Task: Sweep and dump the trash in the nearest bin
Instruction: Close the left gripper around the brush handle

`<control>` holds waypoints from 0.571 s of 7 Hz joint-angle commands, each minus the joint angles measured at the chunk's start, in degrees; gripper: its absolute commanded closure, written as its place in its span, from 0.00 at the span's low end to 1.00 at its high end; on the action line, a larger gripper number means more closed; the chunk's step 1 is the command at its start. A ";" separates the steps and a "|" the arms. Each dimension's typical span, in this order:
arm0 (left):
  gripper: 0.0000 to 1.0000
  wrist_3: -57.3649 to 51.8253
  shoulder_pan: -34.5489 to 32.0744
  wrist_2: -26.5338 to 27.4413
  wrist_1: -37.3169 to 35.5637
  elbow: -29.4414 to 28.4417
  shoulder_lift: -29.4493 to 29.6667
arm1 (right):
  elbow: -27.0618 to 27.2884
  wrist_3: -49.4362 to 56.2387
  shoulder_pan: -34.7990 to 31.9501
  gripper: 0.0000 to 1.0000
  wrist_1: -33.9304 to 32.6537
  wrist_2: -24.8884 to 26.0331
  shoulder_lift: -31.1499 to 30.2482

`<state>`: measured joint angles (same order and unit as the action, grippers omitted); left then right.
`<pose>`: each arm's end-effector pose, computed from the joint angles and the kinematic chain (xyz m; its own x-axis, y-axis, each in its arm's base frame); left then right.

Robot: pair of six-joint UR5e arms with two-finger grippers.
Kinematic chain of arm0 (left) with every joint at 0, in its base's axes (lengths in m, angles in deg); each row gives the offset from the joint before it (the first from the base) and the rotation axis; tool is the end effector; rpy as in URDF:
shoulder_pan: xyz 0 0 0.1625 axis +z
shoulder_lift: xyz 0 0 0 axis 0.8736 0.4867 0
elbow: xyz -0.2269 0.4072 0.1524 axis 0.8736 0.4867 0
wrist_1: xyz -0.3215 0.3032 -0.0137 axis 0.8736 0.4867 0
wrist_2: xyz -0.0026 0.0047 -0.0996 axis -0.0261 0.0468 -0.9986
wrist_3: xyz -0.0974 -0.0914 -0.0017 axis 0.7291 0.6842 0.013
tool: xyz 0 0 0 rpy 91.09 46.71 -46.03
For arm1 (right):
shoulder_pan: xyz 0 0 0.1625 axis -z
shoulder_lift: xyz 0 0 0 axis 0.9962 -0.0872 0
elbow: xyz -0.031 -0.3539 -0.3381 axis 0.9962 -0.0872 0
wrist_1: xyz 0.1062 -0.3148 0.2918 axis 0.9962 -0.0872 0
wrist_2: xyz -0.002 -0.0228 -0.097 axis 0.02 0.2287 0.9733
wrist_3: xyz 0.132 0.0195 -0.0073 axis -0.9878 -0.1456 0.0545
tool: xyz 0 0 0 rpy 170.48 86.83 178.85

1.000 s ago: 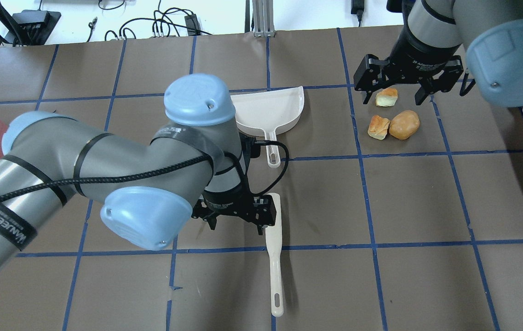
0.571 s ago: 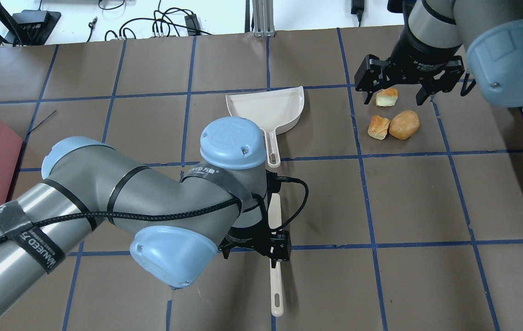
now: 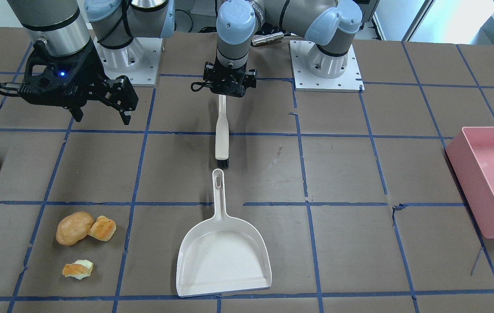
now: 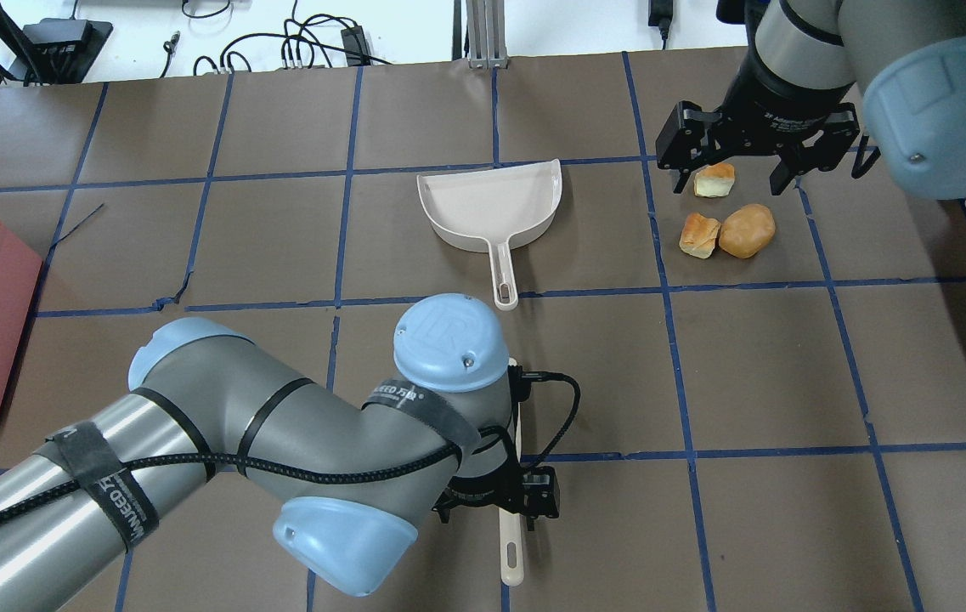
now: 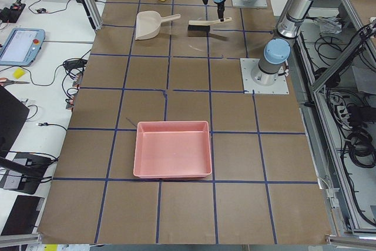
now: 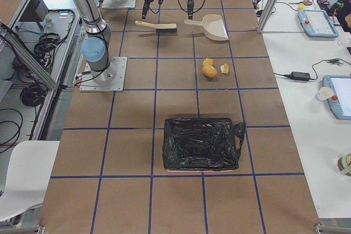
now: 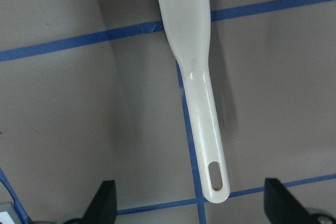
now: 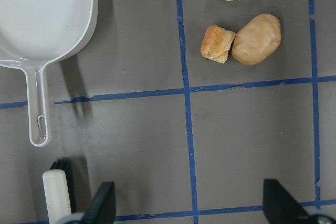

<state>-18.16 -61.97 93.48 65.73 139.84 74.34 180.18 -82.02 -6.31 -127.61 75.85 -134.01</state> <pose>-0.3739 -0.2881 0.2767 -0.9933 0.0962 0.0646 0.1106 0.9536 0.2799 0.1461 -0.5247 0.5105 -0.9973 0.0713 -0.0149 0.0723 0.9941 -0.0811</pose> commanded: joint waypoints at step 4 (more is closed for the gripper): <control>0.00 10.97 -3.72 -0.12 -10.90 1.50 6.09 | 0.00 0.00 -0.02 0.00 0.07 0.05 0.00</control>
<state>-8.85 -65.50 93.52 55.23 141.16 80.47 180.18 -82.02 -6.32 -127.55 75.90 -134.02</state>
